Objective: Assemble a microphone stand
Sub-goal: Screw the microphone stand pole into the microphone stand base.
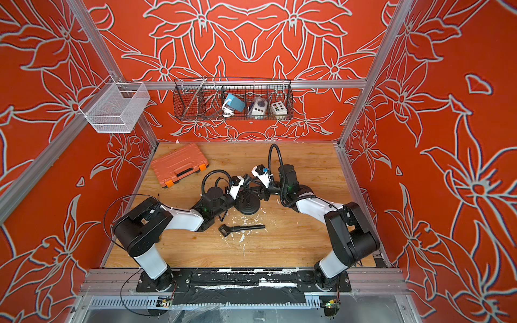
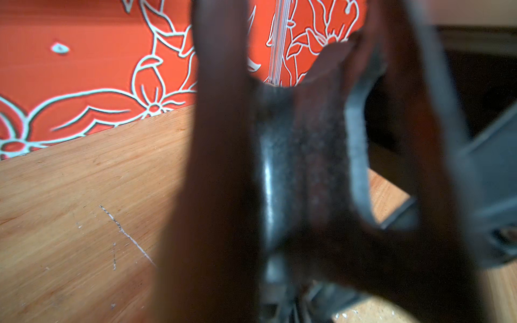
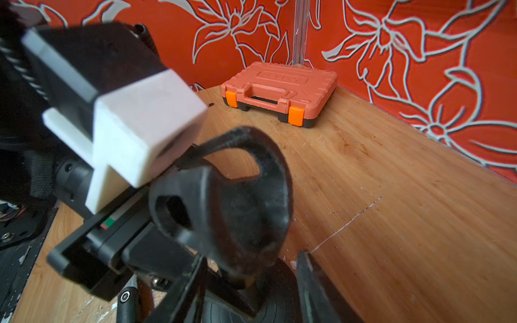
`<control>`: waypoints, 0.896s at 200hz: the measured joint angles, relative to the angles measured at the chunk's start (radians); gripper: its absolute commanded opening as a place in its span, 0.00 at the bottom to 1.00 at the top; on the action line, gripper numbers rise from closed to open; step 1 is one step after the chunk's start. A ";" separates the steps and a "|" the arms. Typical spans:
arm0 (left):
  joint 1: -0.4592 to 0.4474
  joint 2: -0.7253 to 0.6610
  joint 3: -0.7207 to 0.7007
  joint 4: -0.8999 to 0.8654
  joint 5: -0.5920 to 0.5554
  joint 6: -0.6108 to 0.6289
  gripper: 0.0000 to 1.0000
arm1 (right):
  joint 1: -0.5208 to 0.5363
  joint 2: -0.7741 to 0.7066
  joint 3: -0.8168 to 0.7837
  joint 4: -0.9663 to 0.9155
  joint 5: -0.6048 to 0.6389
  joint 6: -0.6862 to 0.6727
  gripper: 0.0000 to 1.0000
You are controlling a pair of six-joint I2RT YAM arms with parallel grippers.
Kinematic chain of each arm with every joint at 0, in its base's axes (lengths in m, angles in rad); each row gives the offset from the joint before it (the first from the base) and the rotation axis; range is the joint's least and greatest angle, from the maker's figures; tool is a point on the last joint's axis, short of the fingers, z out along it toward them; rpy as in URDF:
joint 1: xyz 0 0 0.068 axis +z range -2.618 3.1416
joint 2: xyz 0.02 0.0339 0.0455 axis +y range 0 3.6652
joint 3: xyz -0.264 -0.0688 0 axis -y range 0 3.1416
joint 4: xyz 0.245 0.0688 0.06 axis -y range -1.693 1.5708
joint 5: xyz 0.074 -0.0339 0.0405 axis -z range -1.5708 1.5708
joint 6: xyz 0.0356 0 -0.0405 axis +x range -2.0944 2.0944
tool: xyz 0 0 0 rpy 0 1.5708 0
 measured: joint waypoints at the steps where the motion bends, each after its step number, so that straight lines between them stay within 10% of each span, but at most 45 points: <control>1: 0.000 0.000 0.000 0.000 0.000 0.000 0.17 | 0.000 0.001 0.000 0.003 -0.001 0.002 0.53; 98: 0.000 0.003 0.000 0.004 0.007 -0.006 0.29 | 0.000 0.067 0.000 0.141 -0.083 0.076 0.37; 141: 0.000 0.016 0.000 -0.016 0.008 -0.008 0.38 | -0.001 0.074 -0.009 0.210 -0.084 0.093 0.00; 179: -0.001 0.016 0.000 -0.018 0.009 -0.006 0.41 | 0.001 0.065 -0.076 0.310 -0.061 0.104 0.00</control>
